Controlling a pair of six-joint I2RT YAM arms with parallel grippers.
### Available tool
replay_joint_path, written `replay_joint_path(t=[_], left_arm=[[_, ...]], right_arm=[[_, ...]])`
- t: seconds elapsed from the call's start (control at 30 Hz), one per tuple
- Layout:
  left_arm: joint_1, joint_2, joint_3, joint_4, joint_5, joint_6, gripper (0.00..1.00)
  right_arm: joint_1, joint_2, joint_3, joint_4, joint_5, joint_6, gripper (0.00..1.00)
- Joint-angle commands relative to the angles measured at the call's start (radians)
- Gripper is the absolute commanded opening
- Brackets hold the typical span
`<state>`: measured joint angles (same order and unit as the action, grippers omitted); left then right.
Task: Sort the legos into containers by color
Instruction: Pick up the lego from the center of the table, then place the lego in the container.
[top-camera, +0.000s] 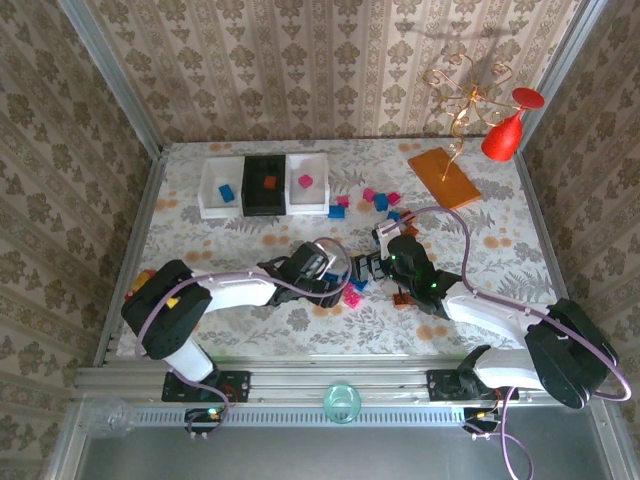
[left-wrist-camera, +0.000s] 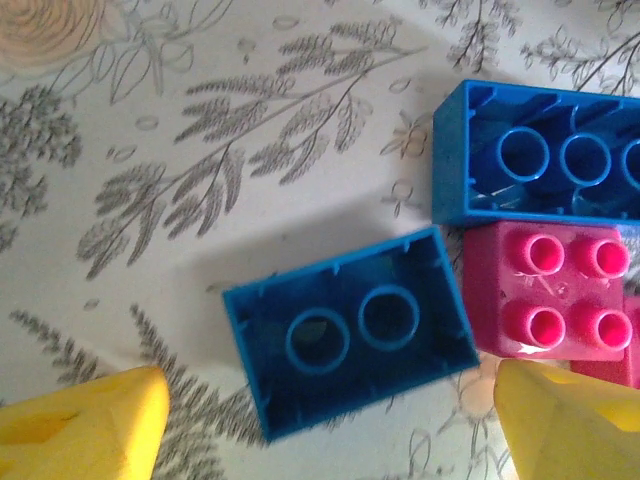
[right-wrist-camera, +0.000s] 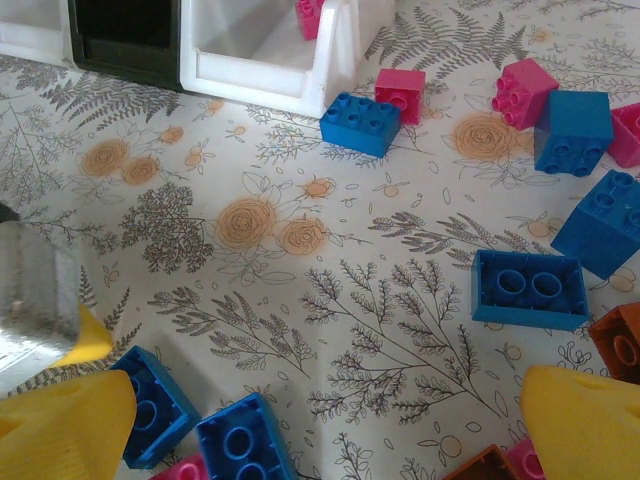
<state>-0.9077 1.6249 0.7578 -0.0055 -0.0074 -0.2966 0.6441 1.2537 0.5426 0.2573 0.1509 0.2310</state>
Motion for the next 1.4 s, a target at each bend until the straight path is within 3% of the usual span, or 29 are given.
replay_joint_path(t=[0.0,0.13,0.4,0.6,0.73,0.87,0.97,1.13,1.37], left_arm=[[-0.013,0.046,0.044,0.052,0.009,-0.021,0.86],[-0.012,0.092,0.081,0.055,-0.025,-0.046,0.83],[-0.012,0.108,0.082,0.038,-0.113,-0.085,0.49],[0.047,-0.008,-0.004,0.083,-0.163,-0.125,0.37],[0.177,-0.124,-0.06,0.106,-0.158,-0.124,0.37],[0.388,-0.217,-0.054,0.103,-0.082,-0.113,0.37],[0.552,-0.222,0.011,0.095,-0.038,-0.098,0.38],[0.707,-0.055,0.215,0.075,-0.046,-0.087,0.38],[0.793,0.245,0.574,-0.03,-0.058,-0.077,0.4]], right_arm=[[-0.003,-0.025,0.011,-0.021,0.017,0.004,1.0],[-0.003,-0.047,0.003,-0.021,0.036,0.002,1.0],[-0.004,-0.115,-0.03,-0.012,0.103,-0.007,1.0],[-0.001,-0.095,-0.024,0.008,0.038,-0.006,1.0],[0.03,-0.054,-0.022,0.083,-0.128,-0.033,0.99],[0.092,0.043,0.021,0.14,-0.249,-0.032,0.99],[0.136,0.116,0.126,0.063,-0.279,-0.026,0.98],[0.178,0.231,0.264,-0.048,-0.202,0.008,0.98],[0.177,0.245,0.251,-0.065,-0.067,0.102,0.99]])
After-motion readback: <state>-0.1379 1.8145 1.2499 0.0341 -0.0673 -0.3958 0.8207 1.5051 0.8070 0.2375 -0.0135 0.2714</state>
